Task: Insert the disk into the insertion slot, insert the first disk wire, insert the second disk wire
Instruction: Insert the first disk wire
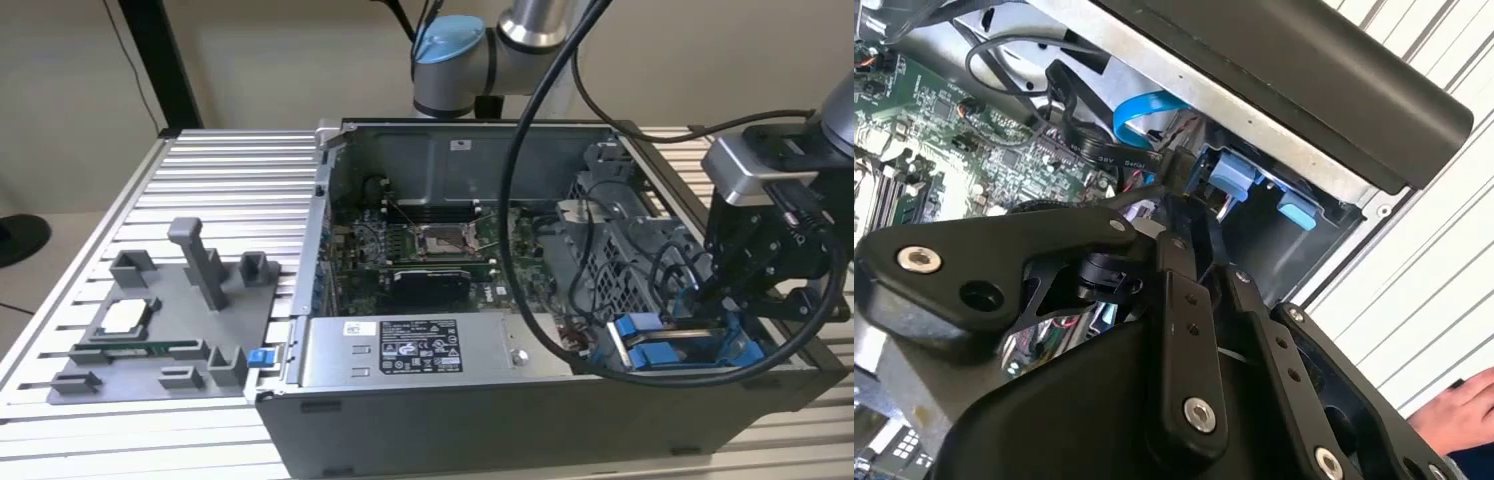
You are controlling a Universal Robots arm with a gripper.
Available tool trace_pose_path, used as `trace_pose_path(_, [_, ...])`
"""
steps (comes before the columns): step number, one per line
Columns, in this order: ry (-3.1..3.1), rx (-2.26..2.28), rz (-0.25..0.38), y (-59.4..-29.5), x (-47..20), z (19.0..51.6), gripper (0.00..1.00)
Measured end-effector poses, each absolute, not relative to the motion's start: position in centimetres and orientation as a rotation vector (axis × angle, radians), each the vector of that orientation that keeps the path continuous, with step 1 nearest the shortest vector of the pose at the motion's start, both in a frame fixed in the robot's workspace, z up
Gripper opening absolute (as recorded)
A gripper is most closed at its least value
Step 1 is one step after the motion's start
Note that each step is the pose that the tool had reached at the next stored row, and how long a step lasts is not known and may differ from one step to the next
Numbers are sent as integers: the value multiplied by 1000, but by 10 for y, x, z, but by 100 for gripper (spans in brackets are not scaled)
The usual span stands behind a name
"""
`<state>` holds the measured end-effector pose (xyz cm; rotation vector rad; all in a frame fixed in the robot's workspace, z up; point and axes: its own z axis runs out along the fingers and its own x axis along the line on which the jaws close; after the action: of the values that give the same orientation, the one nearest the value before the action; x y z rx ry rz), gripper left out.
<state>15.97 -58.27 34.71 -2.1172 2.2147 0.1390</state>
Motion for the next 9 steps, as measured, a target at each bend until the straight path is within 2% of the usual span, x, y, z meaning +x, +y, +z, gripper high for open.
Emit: trace_pose_path(9, [2224, -2107, 138, -583, 159, 345, 0])
